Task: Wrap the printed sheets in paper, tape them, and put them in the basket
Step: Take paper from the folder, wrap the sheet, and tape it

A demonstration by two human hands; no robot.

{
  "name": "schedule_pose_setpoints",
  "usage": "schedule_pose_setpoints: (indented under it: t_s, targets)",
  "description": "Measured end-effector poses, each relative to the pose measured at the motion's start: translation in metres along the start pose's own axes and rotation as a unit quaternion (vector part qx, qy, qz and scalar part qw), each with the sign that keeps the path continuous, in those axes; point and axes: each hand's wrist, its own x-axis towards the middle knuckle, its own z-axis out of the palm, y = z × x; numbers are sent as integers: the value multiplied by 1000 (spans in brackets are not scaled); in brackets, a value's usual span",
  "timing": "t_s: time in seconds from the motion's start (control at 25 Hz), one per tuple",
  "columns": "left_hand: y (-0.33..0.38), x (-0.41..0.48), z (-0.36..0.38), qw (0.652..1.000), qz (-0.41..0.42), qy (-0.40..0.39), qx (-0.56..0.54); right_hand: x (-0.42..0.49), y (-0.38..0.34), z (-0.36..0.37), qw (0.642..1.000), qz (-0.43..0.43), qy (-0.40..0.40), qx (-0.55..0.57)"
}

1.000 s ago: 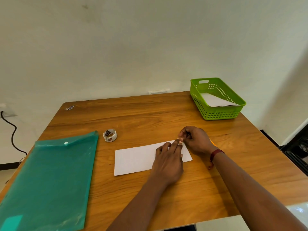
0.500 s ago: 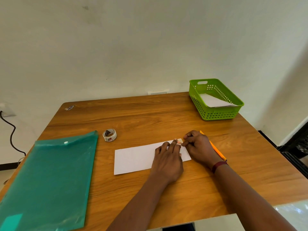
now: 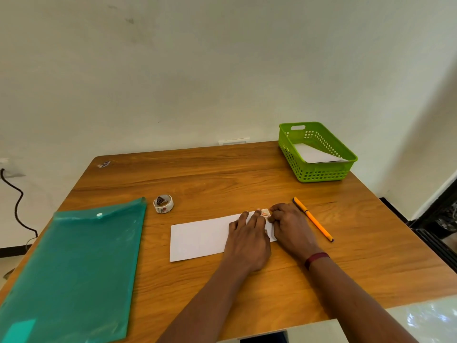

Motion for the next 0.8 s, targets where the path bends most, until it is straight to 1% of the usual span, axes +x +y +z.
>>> schedule_pose_setpoints:
  t_s: [0.08,0.16,0.24,0.32,0.44,0.56,0.64,0.72,0.8]
  targets:
    - [0,-1,0,1000,-4,2,-15,-1,0,-2,999,31,-2,36]
    - [0,-1,-2,999,-12,12,-39,0,0,-7,990,97,11,102]
    - [1,-3,-4,996,-22,38,-80,0,-3,-12,976,149,30,154]
    - [1,-6,-4,989,-24,77,-120,-3,-6,-14,973,164,30,160]
    - [1,-12,-9,980,-27,116,-162,-12,-14,-13,981,147,32,123]
    - [-10,-21,-16,975,-31,135,-175,-23,-30,-9,994,84,41,60]
    - [-26,-28,-25,976,-42,134,-164,-31,-48,-5,997,47,45,53]
    - [-46,-36,-33,979,-57,131,-147,-36,-67,0,997,28,30,58]
    - [-67,-44,-43,981,-77,129,-124,-37,-88,5,998,17,-6,60]
